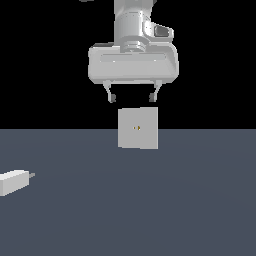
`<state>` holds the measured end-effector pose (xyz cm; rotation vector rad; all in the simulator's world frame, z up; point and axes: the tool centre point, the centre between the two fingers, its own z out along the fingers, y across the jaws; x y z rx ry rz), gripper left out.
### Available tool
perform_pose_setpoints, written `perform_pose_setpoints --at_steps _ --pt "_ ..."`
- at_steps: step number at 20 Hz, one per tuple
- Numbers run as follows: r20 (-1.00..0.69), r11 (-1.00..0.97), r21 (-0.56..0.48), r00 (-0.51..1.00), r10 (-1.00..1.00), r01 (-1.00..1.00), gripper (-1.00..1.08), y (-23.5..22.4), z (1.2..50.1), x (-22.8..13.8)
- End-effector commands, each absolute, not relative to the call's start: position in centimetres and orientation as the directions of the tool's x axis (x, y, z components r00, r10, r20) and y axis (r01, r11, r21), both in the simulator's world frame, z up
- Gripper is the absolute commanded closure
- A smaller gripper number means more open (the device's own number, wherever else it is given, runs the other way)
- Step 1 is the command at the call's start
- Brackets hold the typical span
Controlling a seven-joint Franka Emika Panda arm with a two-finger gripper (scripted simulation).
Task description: Plug the charger into the wall socket.
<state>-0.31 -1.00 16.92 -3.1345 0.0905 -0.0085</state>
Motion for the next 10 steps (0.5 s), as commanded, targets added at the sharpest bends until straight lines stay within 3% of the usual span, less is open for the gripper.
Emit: perform_pose_setpoints --at_steps 1,10 --pt "0.012 -0.998 -0.006 0.998 -0.063 -0.063 -0.92 -0.2 16.6 -0.8" --pt "0.060 -0.995 -0.004 0.993 -0.103 -0.103 -0.92 4.4 14.3 -3.4"
